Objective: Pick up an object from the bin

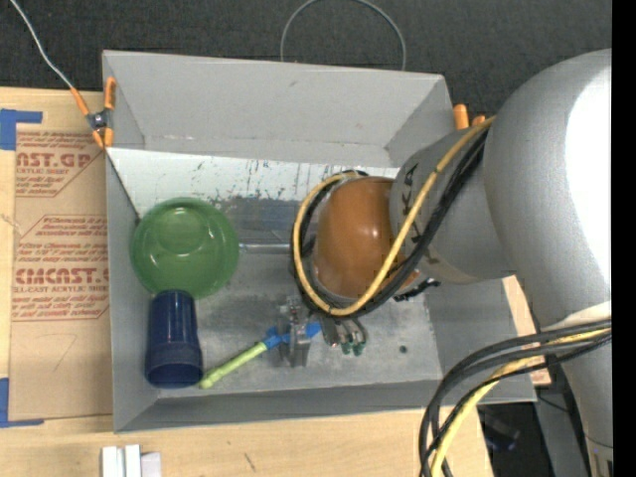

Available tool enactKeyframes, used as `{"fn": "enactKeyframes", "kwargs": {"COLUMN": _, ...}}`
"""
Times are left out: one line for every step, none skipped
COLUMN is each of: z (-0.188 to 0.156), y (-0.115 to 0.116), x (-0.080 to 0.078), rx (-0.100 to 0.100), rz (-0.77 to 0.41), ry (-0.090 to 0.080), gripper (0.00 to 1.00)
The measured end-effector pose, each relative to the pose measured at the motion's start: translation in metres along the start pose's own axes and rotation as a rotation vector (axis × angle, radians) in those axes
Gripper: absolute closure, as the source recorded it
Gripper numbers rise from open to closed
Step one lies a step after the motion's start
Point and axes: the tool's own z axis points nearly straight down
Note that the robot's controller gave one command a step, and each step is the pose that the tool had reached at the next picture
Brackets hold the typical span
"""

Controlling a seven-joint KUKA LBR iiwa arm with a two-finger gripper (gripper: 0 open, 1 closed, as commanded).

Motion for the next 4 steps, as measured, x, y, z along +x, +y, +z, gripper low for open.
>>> {"fn": "enactKeyframes", "kwargs": {"z": -0.003, "y": 0.000, "x": 0.000, "rx": 0.000, "rz": 0.001, "ry": -0.001, "gripper": 1.00}}
{"fn": "enactKeyframes", "kwargs": {"z": -0.007, "y": 0.000, "x": 0.001, "rx": 0.000, "rz": 0.000, "ry": 0.003, "gripper": 1.00}}
{"fn": "enactKeyframes", "kwargs": {"z": -0.008, "y": 0.000, "x": 0.001, "rx": -0.001, "rz": 0.000, "ry": 0.002, "gripper": 1.00}}
{"fn": "enactKeyframes", "kwargs": {"z": -0.019, "y": 0.000, "x": 0.003, "rx": 0.000, "rz": 0.000, "ry": 0.008, "gripper": 1.00}}
